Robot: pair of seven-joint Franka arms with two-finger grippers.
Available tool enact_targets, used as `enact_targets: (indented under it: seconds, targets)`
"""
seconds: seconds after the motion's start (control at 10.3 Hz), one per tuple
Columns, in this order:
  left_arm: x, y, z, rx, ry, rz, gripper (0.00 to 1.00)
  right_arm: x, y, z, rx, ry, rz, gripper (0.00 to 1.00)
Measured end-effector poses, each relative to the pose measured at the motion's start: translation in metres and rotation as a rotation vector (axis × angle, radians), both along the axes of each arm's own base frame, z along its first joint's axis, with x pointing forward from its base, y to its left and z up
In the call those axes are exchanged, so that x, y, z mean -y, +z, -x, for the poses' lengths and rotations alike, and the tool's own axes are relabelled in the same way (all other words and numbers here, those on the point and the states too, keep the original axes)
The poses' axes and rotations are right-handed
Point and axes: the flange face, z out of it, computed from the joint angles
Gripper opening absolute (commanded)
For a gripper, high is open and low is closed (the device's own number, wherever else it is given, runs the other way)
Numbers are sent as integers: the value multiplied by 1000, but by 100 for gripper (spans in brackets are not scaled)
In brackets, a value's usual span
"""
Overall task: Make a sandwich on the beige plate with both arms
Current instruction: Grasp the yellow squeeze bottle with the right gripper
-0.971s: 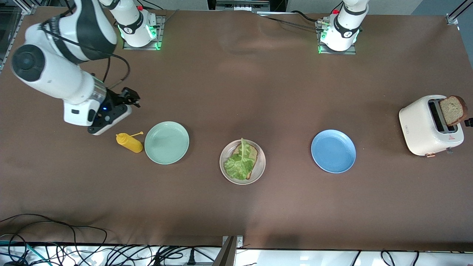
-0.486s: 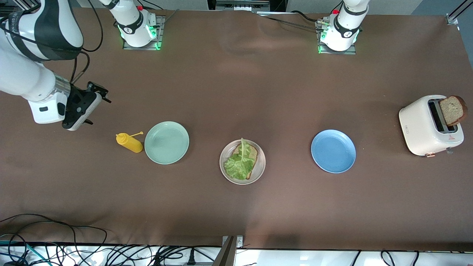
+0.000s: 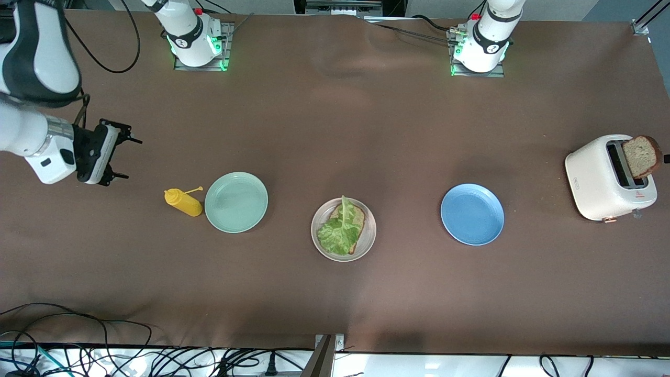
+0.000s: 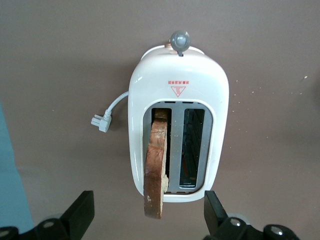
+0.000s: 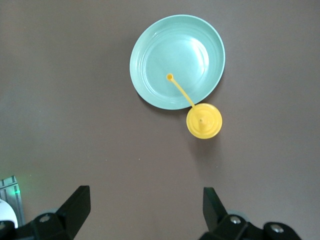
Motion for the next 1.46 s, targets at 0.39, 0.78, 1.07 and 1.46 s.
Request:
enact_targets:
  seconds: [0.39,0.78,1.07,1.46]
  targets:
    - [-2,-32,5,-48,3,34,96,41,-73,-9,29,112,-227,100]
    - [1,-54,11,-88,0,59,87,68,-144,-16,66,110,-395,100]
    - [-3,-55,13,-89,6,61,72,70,-202,-30,119,157,-518,100]
    - [-3,-60,13,-95,6,66,27,69,-259,-34,170,169,-659,100]
